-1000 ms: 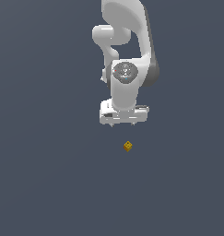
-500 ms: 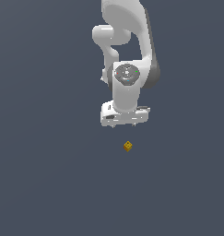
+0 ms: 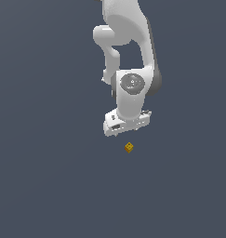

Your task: Pick up the object and move it to a goal position.

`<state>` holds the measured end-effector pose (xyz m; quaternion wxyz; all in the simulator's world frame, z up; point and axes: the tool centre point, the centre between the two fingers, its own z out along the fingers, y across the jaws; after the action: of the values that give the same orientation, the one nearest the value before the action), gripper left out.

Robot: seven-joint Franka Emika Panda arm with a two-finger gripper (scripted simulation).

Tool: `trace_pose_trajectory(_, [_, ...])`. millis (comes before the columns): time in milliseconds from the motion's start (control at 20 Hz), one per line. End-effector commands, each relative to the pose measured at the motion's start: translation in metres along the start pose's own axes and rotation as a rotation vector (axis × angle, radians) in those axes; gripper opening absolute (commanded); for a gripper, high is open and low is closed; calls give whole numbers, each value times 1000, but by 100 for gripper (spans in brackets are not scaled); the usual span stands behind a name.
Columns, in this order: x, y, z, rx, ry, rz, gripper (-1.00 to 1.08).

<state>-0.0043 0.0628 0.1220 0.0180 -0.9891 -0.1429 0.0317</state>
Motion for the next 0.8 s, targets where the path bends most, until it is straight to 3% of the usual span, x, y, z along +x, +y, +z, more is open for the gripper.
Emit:
trace_pose_trajectory(0, [7, -1, 8, -10, 8, -76, 100])
trace_pose_trajectory(400, [29, -4, 32, -40, 32, -313, 100])
trace_pose_trajectory(750, [39, -6, 45, -54, 43, -430, 100])
